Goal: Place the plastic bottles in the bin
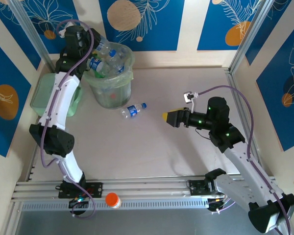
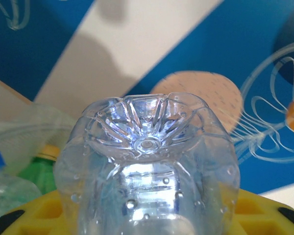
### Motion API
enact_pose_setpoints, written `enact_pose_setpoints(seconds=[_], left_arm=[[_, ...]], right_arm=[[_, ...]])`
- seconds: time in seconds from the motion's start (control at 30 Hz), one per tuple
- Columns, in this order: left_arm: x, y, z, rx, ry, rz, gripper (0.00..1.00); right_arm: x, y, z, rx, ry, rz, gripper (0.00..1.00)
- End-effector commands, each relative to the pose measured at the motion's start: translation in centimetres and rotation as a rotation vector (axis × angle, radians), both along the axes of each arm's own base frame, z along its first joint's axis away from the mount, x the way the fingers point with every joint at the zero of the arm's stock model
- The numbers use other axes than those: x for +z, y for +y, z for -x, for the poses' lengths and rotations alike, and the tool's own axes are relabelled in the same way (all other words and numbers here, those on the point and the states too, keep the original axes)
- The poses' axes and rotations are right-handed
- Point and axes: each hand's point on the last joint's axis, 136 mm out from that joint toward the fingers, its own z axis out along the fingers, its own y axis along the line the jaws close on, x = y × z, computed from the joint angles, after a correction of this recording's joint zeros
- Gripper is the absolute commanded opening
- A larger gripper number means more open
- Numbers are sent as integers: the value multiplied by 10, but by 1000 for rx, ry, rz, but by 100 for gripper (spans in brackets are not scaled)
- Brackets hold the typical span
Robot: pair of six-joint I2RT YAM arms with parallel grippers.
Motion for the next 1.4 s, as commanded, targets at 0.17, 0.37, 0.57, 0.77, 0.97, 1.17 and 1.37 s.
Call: enact_pose_setpoints(seconds=[0.17, 0.37, 0.57, 0.77, 0.97, 1.17, 1.37], left_arm=[[9, 40, -29, 201, 5, -34, 29], [-23, 36, -58, 209, 38, -68, 29], [-56, 21, -80, 177, 70, -49, 31], [-90, -2, -81, 177, 146, -116, 35], [-100, -6, -75, 151, 174, -112, 56], [-55, 7, -50, 172, 89, -176, 73], [-23, 10, -24, 139, 32, -212, 87]], right_arm=[[-4, 3, -1, 28, 5, -2, 95], [-5, 4, -3, 23, 9, 1, 95], [-11, 4, -4, 25, 22, 13, 95], [-15, 4, -4, 23, 30, 19, 95], [-18, 4, -4, 23, 30, 26, 95], [-20, 4, -5, 23, 27, 26, 95], [-19, 5, -6, 22, 25, 23, 95]])
